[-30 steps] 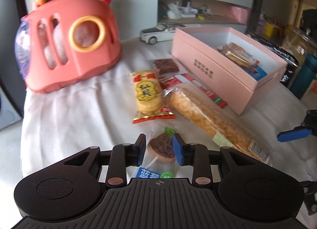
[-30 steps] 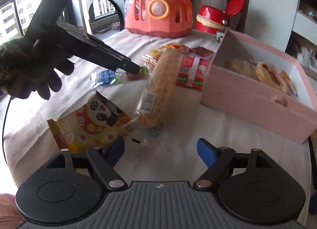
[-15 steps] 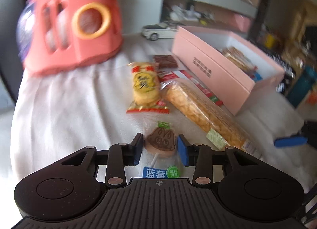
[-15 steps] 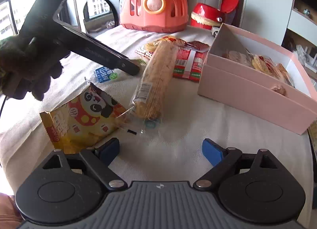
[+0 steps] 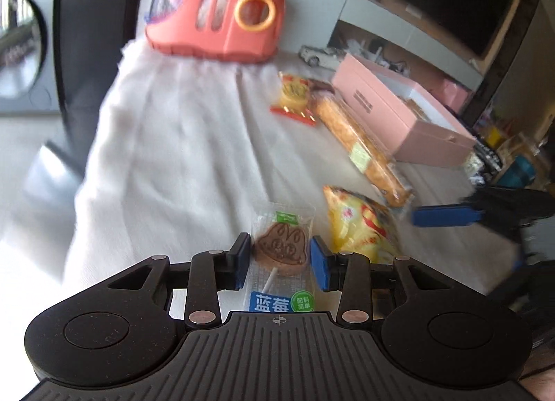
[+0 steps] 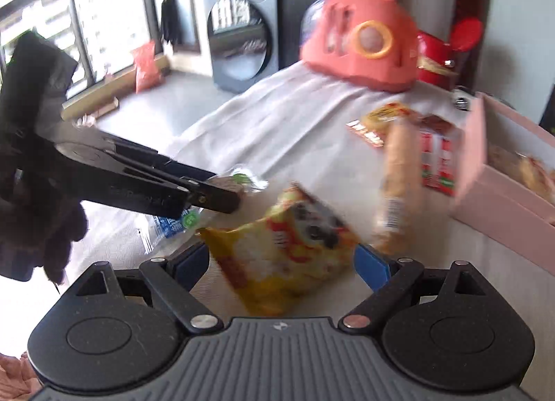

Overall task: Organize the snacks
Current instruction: 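Grasp the blueberry cookie packet with the left tool while the right tool grasps the yellow panda chip bag, then lift the cookie packet and panda chip bag with both tools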

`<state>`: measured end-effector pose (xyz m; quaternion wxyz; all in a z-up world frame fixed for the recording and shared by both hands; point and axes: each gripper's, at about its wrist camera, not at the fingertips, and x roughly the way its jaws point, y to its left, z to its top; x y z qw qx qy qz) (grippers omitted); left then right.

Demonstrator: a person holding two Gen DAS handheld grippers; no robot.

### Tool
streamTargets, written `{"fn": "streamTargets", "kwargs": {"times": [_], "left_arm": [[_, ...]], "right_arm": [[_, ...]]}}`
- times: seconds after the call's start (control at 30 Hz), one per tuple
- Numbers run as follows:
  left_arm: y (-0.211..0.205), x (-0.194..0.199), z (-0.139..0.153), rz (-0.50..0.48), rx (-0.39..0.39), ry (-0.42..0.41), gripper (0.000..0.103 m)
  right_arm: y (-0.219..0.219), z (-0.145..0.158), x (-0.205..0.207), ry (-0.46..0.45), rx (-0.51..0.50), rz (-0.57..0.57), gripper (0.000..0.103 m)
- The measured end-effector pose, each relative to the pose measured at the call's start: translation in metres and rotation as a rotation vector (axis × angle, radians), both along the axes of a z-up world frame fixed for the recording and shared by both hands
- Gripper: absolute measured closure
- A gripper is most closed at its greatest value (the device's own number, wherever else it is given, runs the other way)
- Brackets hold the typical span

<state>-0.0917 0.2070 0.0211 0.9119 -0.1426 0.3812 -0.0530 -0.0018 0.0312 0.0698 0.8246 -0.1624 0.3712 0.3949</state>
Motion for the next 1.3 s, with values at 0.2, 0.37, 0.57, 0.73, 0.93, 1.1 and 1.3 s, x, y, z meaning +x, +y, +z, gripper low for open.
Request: {"fn": "streamTargets", "kwargs": {"times": [0.2,0.37,0.57,0.73,0.93,1.1,1.3], "left_arm": [[-0.007,-0.007,-0.003,0.052,-0.024,-0.027,0.06],[-0.014,-0.004,-0.004,0.073,-0.031,-0.037,0.06],[-0.019,-0.003,-0.004,0.071,-0.005,-0.043,0.06],[-0.015,-0.004,-0.003,0.082,0.001,-0.026,0.069],[-0.025,-0.005,0.0,0.06,0.066,-0.012,0.068],[-0.029,-0.005,0.001,0.05,0.096,-0.006,0.068],[-0.026,-0.006,0.001,0.044,0.097,-0.008,0.065]], "right_arm": [[-0.003,-0.013,-0.009,-0.118,-0.141,-0.004,0.012],[-0.044,-0.017,0.01,-0.076,-0.167,-0.142,0.011],[-0.086,-0.019,0.042,0.07,-0.082,-0.307,0.009],[-0.095,-0.008,0.043,0.132,0.026,-0.304,0.008],[-0.06,0.028,0.038,0.127,0.173,-0.154,0.008],[-0.025,0.012,0.061,0.258,0.195,-0.137,0.017],[-0.022,-0.009,0.064,0.199,0.104,-0.193,0.03]]}}
